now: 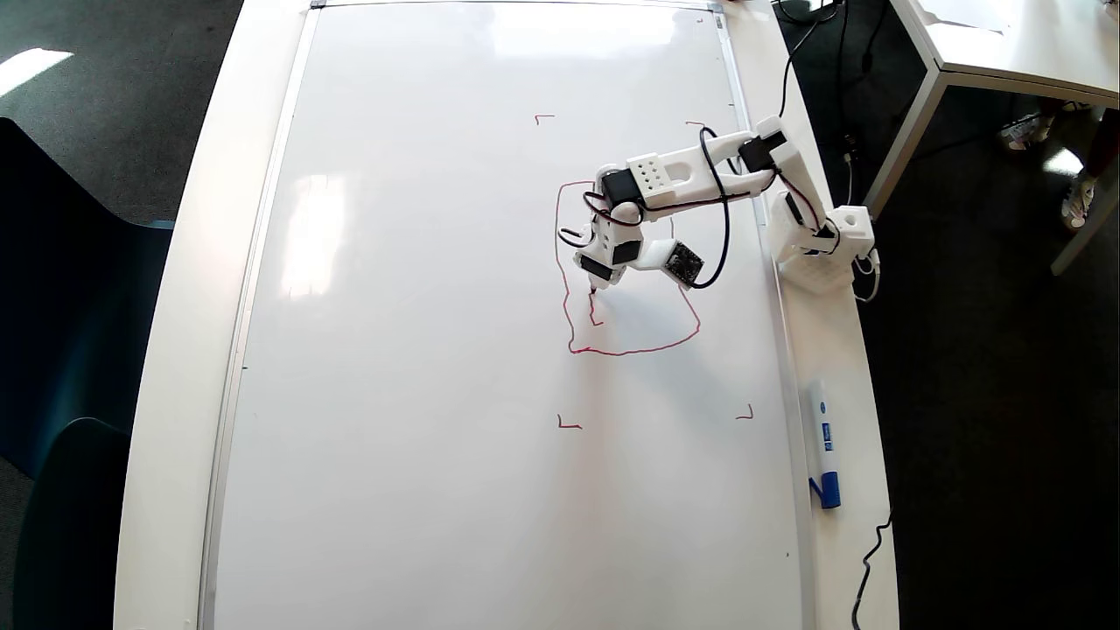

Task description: Draw on a whiteboard a robot head using a pen attached to the gripper

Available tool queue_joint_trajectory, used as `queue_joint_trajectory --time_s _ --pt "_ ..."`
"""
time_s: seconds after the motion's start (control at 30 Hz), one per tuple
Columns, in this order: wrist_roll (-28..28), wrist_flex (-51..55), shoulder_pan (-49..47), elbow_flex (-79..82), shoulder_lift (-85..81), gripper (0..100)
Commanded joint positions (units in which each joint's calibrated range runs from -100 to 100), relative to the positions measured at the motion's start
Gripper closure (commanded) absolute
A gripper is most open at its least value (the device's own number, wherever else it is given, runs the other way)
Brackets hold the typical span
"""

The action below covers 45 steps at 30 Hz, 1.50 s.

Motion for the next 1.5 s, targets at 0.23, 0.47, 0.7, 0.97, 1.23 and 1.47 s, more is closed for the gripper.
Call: queue_joint_trajectory --time_s 0.23,0.47,0.7,0.97,1.23,1.47 --pt "0.35 -0.17 -0.03 11.75 -8.27 99" --pt "0.03 -0.25 -2.76 12.39 -8.85 99" --pt "-0.08 -0.43 -6.14 11.94 -8.18 99" --pt "-1.15 -0.51 -8.87 11.48 -8.02 99" --pt "-1.26 -2.42 -8.87 7.22 -4.74 99" --pt "-1.26 -2.42 -8.87 1.68 -2.15 99"
